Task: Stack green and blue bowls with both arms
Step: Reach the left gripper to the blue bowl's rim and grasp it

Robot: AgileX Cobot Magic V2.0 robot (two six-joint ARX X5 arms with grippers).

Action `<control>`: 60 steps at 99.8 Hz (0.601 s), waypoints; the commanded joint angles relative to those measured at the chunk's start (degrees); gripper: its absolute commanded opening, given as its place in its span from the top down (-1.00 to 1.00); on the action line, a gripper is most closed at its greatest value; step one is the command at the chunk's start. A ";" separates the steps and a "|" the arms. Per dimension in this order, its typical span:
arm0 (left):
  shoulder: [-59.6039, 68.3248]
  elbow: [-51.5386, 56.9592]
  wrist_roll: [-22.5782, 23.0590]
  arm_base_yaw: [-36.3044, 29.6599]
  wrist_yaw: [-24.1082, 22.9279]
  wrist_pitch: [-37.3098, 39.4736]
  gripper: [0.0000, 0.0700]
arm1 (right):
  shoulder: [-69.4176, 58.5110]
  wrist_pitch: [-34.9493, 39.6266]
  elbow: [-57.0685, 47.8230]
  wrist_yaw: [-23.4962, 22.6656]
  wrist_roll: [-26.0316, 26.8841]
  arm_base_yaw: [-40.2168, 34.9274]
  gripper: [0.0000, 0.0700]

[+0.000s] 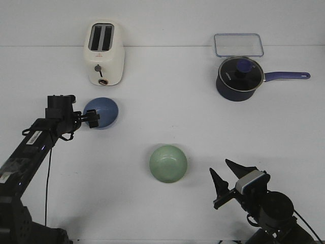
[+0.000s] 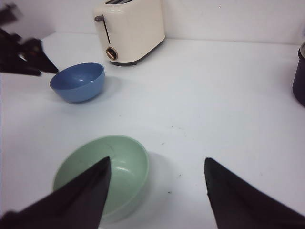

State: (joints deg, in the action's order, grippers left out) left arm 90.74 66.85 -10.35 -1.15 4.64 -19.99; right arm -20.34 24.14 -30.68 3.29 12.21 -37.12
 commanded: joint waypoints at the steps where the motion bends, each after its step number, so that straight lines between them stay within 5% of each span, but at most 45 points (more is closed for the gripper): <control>1: 2.32 1.22 0.85 0.11 -0.13 2.19 -0.41 | 0.02 -0.59 -0.24 0.22 -0.48 -0.48 -0.12; 17: 5.79 1.22 0.79 0.11 -0.15 6.54 -0.06 | 0.00 -0.57 -0.24 0.96 -0.48 -0.48 -0.12; 28: 7.21 1.22 0.79 0.07 -0.15 7.93 0.00 | 0.00 -0.57 -0.24 1.62 -0.48 -0.48 -0.12; 50: 8.11 1.22 1.05 0.00 -0.17 8.33 0.99 | 0.00 -0.59 -0.24 1.73 -0.48 -0.48 -0.12; 60: 8.09 1.25 1.38 0.00 -0.39 8.00 0.97 | 0.00 -0.59 -0.24 1.81 -0.48 -0.46 -0.12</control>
State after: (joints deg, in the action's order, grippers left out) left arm 97.67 66.92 -9.93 -1.15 4.45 -12.21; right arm -20.34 24.14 -30.68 4.78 12.21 -37.12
